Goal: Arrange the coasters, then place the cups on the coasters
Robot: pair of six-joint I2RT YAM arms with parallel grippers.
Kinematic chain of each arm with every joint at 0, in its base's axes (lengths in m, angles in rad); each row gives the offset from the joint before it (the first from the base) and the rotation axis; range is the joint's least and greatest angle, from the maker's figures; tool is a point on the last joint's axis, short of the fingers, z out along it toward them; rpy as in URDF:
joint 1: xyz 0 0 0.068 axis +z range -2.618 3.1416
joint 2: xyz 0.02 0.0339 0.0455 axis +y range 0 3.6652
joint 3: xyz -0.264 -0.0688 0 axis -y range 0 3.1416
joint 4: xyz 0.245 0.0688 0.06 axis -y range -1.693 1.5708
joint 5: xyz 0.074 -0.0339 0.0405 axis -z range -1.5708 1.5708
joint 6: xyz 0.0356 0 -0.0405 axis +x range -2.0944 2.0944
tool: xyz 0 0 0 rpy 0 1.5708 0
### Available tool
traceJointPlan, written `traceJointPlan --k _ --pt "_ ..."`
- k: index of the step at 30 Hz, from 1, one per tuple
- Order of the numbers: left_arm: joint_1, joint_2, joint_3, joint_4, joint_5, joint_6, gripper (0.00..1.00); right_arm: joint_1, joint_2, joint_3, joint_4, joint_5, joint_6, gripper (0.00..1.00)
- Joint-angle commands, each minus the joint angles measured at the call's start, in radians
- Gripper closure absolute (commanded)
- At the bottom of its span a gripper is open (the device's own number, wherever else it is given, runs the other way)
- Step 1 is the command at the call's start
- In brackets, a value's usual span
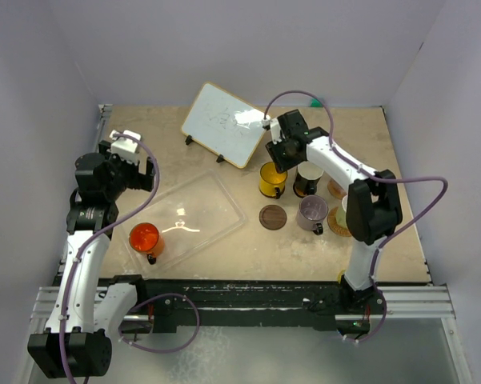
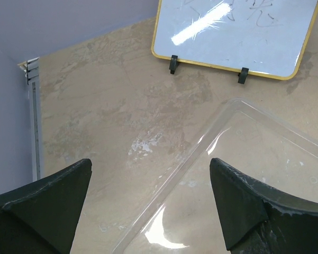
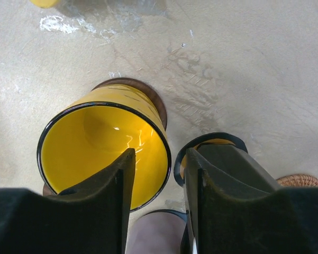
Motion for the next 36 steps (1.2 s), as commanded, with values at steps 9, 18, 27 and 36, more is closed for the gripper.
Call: traceJointPlan --k 9,18,27,36 --pt "0.005 -0.043 0.008 -0.107 -0.044 0.171 0.1 0.0 -0.155 0.093 -0.009 -0.027 -0.028 0.32" --pt "0.007 0.032 0.029 -0.384 -0.083 0.349 0.1 0.001 -0.29 0.084 -0.067 -0.111 -0.059 0.3" --pt "0.006 0.103 0.032 -0.621 -0.104 0.505 0.1 0.002 -0.458 -0.067 -0.061 -0.208 -0.076 0.28" --pt "0.007 0.154 -0.027 -0.668 -0.136 0.572 0.23 0.002 -0.555 -0.17 -0.015 -0.233 -0.079 0.27"
